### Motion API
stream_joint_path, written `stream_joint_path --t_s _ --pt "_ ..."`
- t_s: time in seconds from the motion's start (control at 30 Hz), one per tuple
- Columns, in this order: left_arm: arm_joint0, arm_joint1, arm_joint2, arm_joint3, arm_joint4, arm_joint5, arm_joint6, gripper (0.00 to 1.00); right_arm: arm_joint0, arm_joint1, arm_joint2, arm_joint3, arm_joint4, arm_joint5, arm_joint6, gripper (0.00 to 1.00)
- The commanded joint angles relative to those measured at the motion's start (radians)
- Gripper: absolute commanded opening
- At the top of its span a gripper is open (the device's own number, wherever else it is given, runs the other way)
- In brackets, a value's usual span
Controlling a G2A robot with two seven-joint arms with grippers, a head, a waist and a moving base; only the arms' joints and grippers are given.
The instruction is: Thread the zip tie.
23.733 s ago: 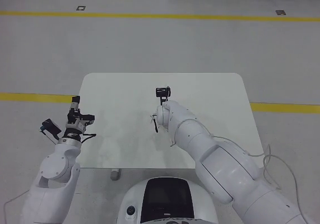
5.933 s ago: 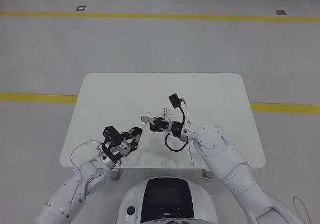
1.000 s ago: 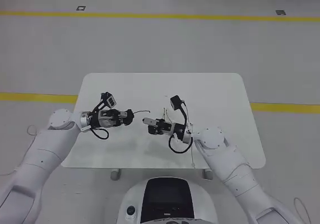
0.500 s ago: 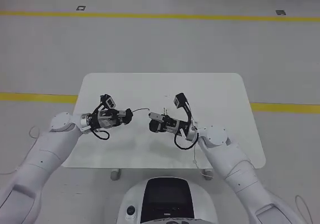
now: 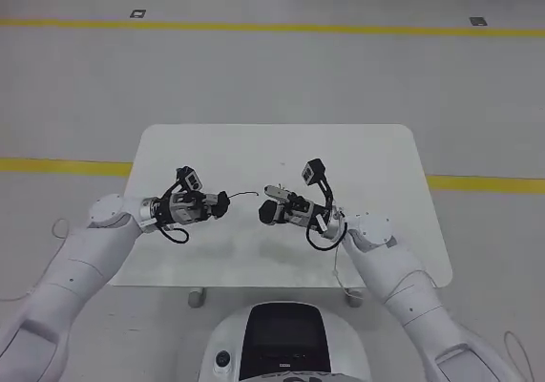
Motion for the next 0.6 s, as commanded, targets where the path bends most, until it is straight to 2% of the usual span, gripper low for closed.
stream_joint_path --t_s 0.0,0.07,0.1,0.13,0.2,0.27,0.33,0.4,0.57 --pt "0.007 0.000 -0.006 -0.011 -0.017 0.016 -0.014 0.00 0.004 -0.001 -0.004 0.009 0.021 0.005 0.010 1.00" --pt "0.014 0.002 -0.008 -0.034 -0.038 0.032 -0.014 0.00 0.008 -0.002 -0.007 0.023 0.044 0.000 0.026 1.00" --pt "0.018 0.004 -0.009 -0.042 -0.047 0.040 -0.014 0.00 0.010 -0.002 -0.009 0.030 0.058 -0.003 0.038 0.94" --pt "0.022 0.006 -0.009 -0.052 -0.055 0.046 -0.014 0.00 0.013 -0.002 -0.010 0.038 0.069 -0.006 0.047 0.76" --pt "0.029 0.012 -0.010 -0.071 -0.081 0.062 -0.014 0.00 0.020 -0.003 -0.012 0.056 0.089 -0.012 0.066 0.51" --pt "0.035 0.018 -0.007 -0.090 -0.101 0.074 -0.014 0.00 0.026 -0.004 -0.015 0.071 0.109 -0.018 0.081 0.45" --pt "0.037 0.024 -0.005 -0.096 -0.109 0.078 -0.014 0.00 0.031 -0.005 -0.018 0.084 0.125 -0.024 0.094 0.42" --pt "0.037 0.029 0.000 -0.099 -0.117 0.083 -0.014 0.00 0.036 -0.007 -0.021 0.097 0.143 -0.034 0.106 0.34" --pt "0.033 0.037 0.014 -0.097 -0.134 0.083 -0.014 0.00 0.048 -0.008 -0.026 0.117 0.167 -0.052 0.133 0.35"
